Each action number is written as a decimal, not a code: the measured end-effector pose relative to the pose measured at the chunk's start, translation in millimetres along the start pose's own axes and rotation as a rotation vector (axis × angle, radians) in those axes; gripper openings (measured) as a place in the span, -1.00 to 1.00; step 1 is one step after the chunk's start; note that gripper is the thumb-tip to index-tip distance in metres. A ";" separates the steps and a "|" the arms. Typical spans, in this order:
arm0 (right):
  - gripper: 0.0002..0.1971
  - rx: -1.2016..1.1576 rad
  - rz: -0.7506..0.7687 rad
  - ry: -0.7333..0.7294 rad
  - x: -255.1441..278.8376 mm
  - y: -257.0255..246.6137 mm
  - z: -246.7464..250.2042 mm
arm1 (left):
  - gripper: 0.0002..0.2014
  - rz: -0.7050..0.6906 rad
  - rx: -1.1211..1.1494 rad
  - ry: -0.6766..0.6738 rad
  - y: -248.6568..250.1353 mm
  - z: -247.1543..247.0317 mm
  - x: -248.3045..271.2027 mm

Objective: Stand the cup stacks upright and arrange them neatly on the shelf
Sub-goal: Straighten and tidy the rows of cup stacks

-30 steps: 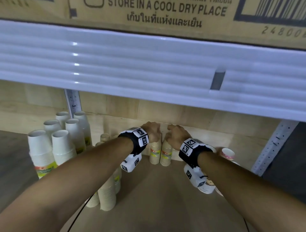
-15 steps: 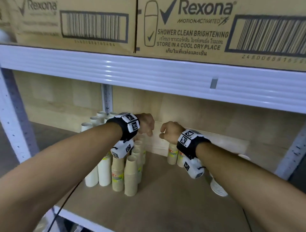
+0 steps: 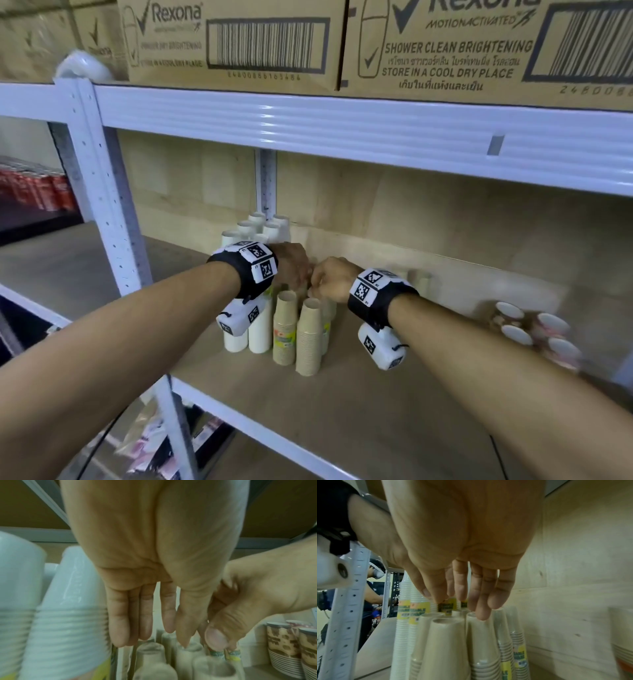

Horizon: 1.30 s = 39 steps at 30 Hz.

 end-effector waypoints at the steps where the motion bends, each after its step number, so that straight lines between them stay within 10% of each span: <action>1: -0.73 0.014 0.003 -0.014 0.8 -3.5 -3.0 | -0.73 0.005 -0.039 -0.020 0.5 -4.3 -0.2; 39: -0.85 0.031 -0.024 -0.160 19.8 21.4 0.7 | -0.70 -0.068 0.128 -0.186 35.6 -21.3 -4.5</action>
Point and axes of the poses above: each hand's wrist, its own x-axis away from the middle knuckle, its own z-axis out of the back of the hand, y = z × x, the point moved 4 cm from there along -x, towards the middle knuckle
